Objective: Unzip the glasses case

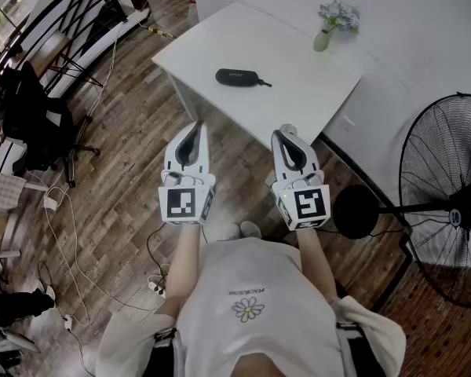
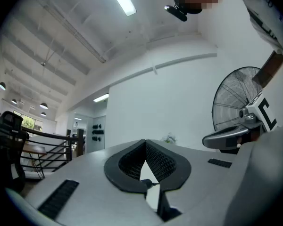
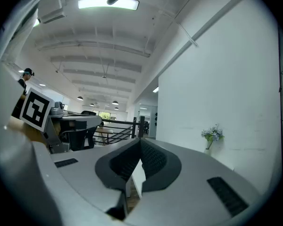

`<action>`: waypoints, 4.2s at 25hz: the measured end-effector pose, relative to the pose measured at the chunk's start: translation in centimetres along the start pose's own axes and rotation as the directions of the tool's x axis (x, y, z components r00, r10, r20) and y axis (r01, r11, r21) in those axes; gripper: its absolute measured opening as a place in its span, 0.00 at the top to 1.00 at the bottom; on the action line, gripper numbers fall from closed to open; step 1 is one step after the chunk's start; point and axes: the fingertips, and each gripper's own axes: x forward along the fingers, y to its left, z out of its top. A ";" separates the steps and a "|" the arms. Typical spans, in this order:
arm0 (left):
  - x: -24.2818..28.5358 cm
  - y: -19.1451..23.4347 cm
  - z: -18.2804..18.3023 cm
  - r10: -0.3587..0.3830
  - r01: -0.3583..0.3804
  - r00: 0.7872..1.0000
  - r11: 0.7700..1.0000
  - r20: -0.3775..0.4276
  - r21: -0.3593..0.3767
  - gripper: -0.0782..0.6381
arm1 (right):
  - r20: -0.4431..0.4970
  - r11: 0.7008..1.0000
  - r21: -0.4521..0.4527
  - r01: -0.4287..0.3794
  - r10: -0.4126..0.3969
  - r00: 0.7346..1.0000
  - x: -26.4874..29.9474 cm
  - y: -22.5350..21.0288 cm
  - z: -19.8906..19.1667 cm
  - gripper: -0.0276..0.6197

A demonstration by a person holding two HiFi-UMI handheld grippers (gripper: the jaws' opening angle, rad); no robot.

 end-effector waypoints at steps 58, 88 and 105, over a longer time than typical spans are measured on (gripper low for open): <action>35.3 22.4 -10.2 -0.280 0.286 0.956 0.957 0.090 -0.057 0.87 | -0.021 0.978 -0.059 0.200 -0.202 0.979 37.7 -11.6 -2.3 0.95; 37.2 15.0 -16.4 -0.464 0.461 0.884 0.886 -0.060 -0.053 0.87 | -0.100 0.974 -0.044 0.223 -0.226 0.969 34.0 -14.5 -5.8 0.95; 31.5 13.5 -32.5 -0.588 0.560 0.621 0.795 -0.518 -0.232 0.87 | -0.583 0.984 0.077 0.158 -0.084 0.808 28.9 -10.7 -23.5 0.95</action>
